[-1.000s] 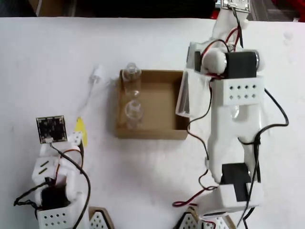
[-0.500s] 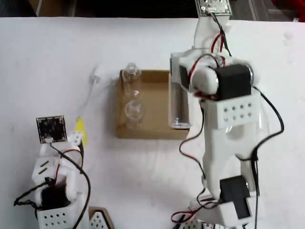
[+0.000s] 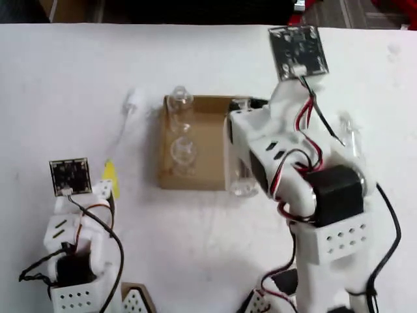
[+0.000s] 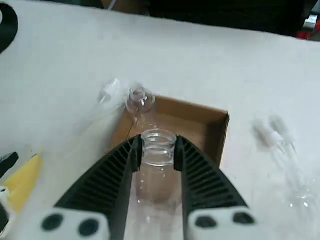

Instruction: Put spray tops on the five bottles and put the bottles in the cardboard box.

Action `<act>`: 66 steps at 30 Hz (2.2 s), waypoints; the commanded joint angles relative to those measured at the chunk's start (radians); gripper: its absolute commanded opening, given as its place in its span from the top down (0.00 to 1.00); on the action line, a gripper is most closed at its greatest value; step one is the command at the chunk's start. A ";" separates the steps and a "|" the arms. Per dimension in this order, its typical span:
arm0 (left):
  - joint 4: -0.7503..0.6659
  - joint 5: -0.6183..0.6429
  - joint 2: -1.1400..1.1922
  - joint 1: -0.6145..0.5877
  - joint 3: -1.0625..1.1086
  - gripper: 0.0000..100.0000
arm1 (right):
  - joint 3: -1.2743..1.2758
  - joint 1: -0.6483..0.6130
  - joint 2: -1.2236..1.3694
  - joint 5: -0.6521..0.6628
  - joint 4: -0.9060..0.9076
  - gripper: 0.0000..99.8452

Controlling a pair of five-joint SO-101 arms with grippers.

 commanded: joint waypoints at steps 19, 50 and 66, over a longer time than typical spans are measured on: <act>-0.025 -0.012 -0.012 0.015 -0.011 0.84 | 0.921 0.033 -0.074 0.020 -1.458 0.98; -0.041 -0.012 -0.012 0.015 -0.009 0.84 | 1.227 -0.027 0.585 0.170 -2.477 0.98; -0.041 -0.012 -0.012 0.015 -0.009 0.84 | 1.231 -0.041 0.648 0.170 -2.502 0.98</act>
